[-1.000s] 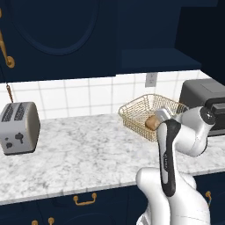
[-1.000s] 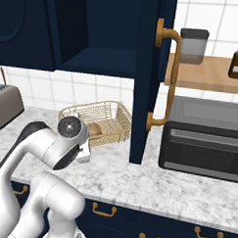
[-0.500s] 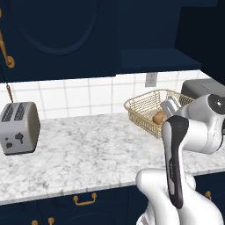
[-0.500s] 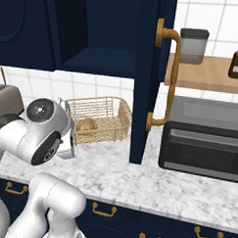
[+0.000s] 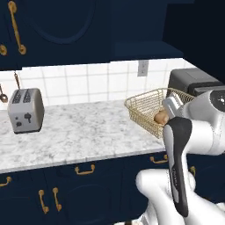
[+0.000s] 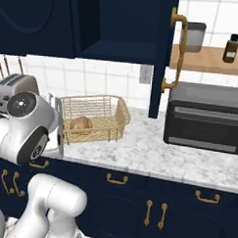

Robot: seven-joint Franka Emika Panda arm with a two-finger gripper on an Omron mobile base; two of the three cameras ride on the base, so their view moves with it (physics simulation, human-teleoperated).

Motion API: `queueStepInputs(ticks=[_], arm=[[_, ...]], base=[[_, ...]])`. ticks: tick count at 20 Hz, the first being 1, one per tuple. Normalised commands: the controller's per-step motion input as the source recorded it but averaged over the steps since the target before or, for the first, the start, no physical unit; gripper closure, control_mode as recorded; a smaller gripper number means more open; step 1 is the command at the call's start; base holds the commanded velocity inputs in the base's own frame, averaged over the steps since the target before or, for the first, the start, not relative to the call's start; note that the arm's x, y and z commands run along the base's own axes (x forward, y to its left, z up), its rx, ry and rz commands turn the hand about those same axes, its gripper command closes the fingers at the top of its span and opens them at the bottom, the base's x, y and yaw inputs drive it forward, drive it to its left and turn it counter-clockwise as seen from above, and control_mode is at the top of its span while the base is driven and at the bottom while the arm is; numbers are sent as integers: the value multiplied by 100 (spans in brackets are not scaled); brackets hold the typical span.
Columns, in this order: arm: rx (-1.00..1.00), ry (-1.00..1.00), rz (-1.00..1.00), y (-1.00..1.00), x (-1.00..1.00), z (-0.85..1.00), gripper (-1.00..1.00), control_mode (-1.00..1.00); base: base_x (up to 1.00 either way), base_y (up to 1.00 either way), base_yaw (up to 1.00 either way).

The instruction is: Open the cabinet, pick up the bread from the cabinet and place it in the basket. Then move the basket to the dining counter.

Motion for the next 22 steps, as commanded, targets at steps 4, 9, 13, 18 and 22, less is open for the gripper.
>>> queueStepInputs(ticks=[4, 9, 13, 18, 22], arm=[[0, 0, 0, 0, 0, 0, 100, 100], [0, 0, 0, 0, 0, 0, 100, 100], [0, 0, 0, 0, 0, 0, 100, 100], [0, 0, 0, 0, 0, 0, 100, 100], [0, 0, 0, 0, 0, 0, 100, 100]], base=[[-60, 96, 27], [0, 49, 77], [0, 0, 96], [1, 0, 97], [3, 0, 96]])
